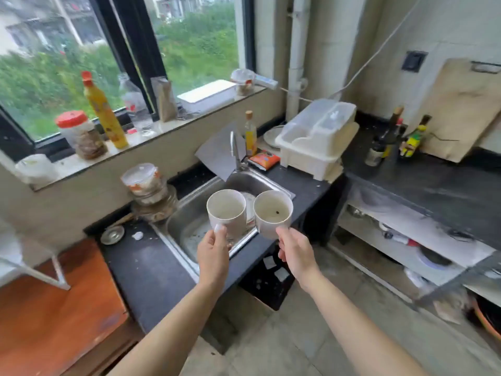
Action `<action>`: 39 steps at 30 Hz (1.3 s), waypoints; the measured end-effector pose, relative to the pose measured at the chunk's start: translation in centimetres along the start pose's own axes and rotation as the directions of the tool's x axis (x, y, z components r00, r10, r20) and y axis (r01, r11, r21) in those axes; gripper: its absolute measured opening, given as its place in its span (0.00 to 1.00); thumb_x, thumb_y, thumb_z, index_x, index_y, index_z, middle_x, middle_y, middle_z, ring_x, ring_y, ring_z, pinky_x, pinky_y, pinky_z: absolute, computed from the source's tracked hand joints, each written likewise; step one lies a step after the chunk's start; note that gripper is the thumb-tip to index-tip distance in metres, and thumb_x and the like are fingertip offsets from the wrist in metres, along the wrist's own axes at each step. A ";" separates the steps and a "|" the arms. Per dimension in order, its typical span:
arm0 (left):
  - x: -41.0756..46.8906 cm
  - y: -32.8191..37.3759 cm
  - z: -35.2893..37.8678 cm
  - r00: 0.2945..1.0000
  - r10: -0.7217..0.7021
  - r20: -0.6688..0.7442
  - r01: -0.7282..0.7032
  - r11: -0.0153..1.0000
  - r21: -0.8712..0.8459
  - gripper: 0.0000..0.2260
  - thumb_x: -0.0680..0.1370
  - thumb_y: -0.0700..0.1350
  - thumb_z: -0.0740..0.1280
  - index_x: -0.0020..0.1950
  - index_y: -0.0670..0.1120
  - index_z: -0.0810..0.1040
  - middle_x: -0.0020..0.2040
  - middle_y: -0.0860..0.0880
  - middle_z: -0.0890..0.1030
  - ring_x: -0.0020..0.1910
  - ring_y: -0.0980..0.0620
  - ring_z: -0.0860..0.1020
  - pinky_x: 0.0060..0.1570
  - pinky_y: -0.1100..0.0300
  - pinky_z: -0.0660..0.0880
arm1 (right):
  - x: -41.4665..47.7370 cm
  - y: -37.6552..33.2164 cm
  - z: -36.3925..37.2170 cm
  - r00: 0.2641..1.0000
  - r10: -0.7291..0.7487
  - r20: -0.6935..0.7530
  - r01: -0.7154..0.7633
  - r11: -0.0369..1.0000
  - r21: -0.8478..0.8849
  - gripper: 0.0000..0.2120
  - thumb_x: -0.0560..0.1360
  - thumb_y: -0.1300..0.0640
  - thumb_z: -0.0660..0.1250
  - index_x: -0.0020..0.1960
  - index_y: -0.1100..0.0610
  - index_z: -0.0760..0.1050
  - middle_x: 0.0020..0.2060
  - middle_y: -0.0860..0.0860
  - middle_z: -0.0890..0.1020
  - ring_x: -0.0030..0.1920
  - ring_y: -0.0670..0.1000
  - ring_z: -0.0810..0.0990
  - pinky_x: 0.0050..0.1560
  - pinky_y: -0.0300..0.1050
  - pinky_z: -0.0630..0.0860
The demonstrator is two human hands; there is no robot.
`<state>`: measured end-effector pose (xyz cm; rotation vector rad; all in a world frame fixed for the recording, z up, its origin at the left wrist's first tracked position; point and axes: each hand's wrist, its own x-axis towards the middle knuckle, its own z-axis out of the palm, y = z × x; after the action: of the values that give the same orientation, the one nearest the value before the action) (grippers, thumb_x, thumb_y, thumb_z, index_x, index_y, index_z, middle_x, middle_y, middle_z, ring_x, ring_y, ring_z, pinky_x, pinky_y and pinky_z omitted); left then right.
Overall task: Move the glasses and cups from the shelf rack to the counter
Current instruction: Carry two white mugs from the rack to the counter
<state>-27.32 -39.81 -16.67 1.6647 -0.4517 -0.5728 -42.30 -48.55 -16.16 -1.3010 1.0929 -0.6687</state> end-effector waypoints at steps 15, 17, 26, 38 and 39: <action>-10.4 2.2 40.1 0.704 0.094 0.704 -0.131 0.991 -0.002 0.23 0.83 0.53 0.63 0.42 0.33 0.69 0.37 0.49 0.70 0.40 0.53 0.70 0.46 0.52 0.72 | 0.5 6.5 -36.9 0.714 0.143 -0.686 0.017 0.975 0.220 0.17 0.74 0.43 0.62 0.32 0.51 0.64 0.25 0.44 0.67 0.26 0.44 0.70 0.38 0.48 0.69; -11.4 2.2 45.7 0.637 0.069 0.768 -0.116 0.993 0.006 0.23 0.83 0.54 0.62 0.44 0.33 0.70 0.38 0.49 0.71 0.41 0.53 0.71 0.45 0.53 0.70 | 1.2 6.8 -41.2 0.654 0.166 -0.738 0.016 0.972 0.233 0.17 0.74 0.44 0.61 0.31 0.52 0.63 0.25 0.45 0.67 0.26 0.46 0.69 0.36 0.47 0.68; -18.7 5.8 66.0 0.346 -0.019 0.938 -0.091 0.994 0.054 0.15 0.84 0.55 0.60 0.43 0.47 0.74 0.37 0.56 0.74 0.36 0.60 0.71 0.43 0.60 0.71 | 0.7 6.1 -59.2 0.392 0.222 -0.893 -0.045 0.974 0.222 0.20 0.83 0.52 0.58 0.35 0.58 0.67 0.26 0.49 0.71 0.31 0.51 0.73 0.36 0.43 0.70; -29.1 4.6 87.9 0.198 -0.056 0.979 -0.138 0.987 0.085 0.17 0.84 0.54 0.58 0.40 0.46 0.68 0.37 0.52 0.69 0.37 0.55 0.69 0.42 0.62 0.71 | 2.2 11.2 -81.3 0.283 0.329 -0.901 -0.017 0.941 0.338 0.17 0.81 0.50 0.56 0.36 0.57 0.69 0.29 0.49 0.73 0.31 0.45 0.75 0.39 0.45 0.71; -30.0 4.3 89.8 0.213 -0.052 0.976 -0.151 0.985 0.085 0.17 0.84 0.53 0.58 0.40 0.46 0.68 0.37 0.50 0.69 0.38 0.53 0.69 0.40 0.65 0.72 | 2.8 11.7 -83.7 0.293 0.339 -0.894 -0.017 0.937 0.349 0.18 0.82 0.50 0.56 0.37 0.58 0.69 0.30 0.49 0.74 0.31 0.44 0.75 0.39 0.43 0.72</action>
<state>-105.12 -93.83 -19.70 1.1860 -1.5383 -1.6156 -119.19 -83.47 -21.10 -0.3686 1.9875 -1.4609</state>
